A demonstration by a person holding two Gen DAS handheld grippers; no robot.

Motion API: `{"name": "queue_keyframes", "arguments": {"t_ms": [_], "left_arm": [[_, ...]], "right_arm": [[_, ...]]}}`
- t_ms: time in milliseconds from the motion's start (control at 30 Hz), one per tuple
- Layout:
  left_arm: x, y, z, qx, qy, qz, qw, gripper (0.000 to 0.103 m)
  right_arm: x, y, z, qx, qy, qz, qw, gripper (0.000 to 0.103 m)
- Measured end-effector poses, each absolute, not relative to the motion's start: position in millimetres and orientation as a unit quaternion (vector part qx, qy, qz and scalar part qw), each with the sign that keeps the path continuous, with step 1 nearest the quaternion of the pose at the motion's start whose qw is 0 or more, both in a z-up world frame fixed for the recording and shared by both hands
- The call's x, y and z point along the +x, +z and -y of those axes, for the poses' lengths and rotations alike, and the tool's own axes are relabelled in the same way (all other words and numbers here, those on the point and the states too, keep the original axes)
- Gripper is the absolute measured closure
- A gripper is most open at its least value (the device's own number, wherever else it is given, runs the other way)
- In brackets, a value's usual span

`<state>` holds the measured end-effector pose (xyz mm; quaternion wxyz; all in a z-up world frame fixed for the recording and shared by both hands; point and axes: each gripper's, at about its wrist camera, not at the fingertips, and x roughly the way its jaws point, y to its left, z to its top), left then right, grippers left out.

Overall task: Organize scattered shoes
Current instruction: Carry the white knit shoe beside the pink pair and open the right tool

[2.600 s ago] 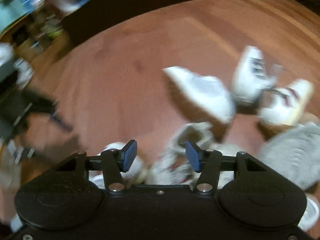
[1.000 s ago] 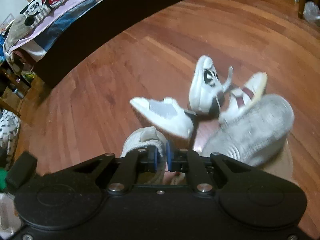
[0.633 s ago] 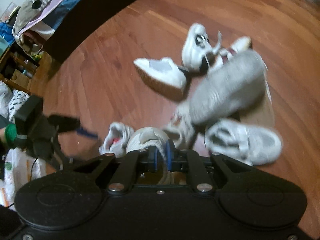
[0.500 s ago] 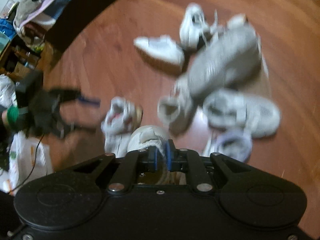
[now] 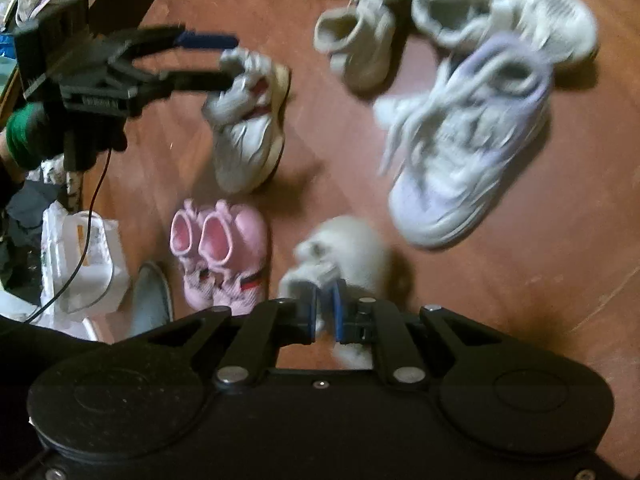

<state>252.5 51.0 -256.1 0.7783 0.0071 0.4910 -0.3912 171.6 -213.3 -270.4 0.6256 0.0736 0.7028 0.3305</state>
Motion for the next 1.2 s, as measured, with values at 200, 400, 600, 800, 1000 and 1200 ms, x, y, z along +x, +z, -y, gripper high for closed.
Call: {"name": "queue_keyframes", "arguments": {"t_ms": [200,400,600,800,1000,1200], "left_arm": [[247,-262,-56,0.006,-0.394,-0.498,0.773,0.025],[246,-259,-68,0.008,-0.392,-0.495,0.775,0.025],[239,-248,-75,0.001,-0.397,-0.484,0.78,0.025],[235,-250,-82,0.001,-0.394,-0.485,0.78,0.025],[236,-250,-95,-0.005,-0.388,-0.483,0.785,0.025],[234,-250,-104,-0.007,-0.383,-0.483,0.788,0.025]], "right_arm": [[166,-281,192,0.05,0.338,-0.716,0.609,0.096],[170,-251,206,0.011,0.343,-0.682,0.646,0.052],[172,-267,205,-0.042,0.297,-0.677,0.672,0.052],[172,-312,204,-0.027,0.253,-0.71,0.657,0.053],[173,-334,214,0.03,0.24,-0.746,0.621,0.092],[163,-334,200,0.058,0.241,-0.769,0.59,0.094]]}}
